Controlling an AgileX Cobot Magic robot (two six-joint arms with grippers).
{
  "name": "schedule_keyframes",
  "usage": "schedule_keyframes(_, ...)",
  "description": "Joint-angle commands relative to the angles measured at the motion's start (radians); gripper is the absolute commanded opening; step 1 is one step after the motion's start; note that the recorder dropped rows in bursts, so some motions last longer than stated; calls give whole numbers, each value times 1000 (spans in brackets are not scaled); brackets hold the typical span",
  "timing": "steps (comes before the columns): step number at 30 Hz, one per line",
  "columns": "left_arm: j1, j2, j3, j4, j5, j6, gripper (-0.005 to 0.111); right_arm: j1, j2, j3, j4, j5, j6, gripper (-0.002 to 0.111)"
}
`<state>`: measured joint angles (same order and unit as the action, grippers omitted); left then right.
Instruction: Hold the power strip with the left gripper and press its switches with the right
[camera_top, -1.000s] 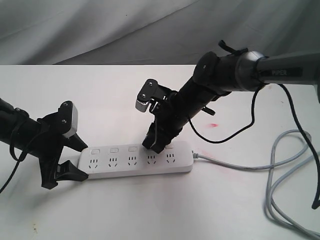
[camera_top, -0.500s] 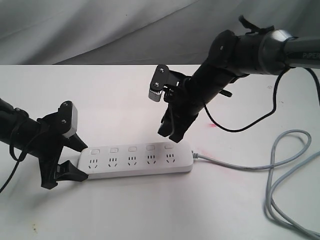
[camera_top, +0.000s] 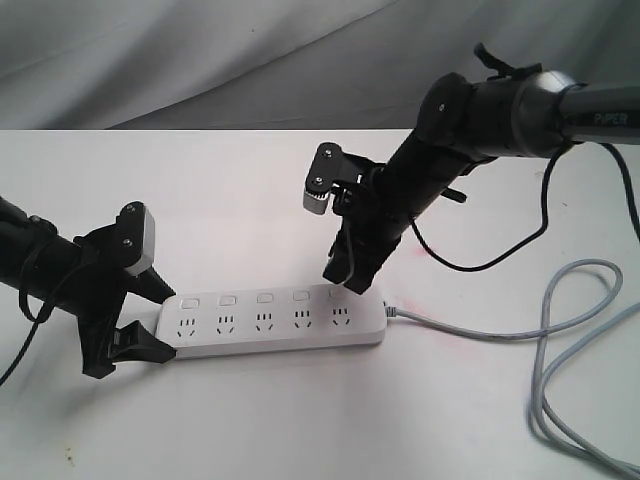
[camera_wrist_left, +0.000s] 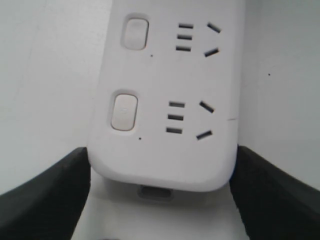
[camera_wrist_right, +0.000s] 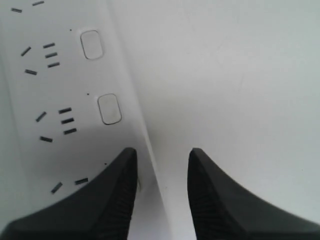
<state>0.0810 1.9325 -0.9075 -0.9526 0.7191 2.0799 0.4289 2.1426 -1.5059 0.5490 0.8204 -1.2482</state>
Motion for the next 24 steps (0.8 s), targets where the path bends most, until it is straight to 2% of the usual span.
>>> schedule_keyframes(1,1,0,-5,-3,11,-3,61,-10,4,5,6,-1,-4,32)
schedule_keyframes(24,1,0,-5,-3,11,-3,61,-10,48,34,8,1,-6,32)
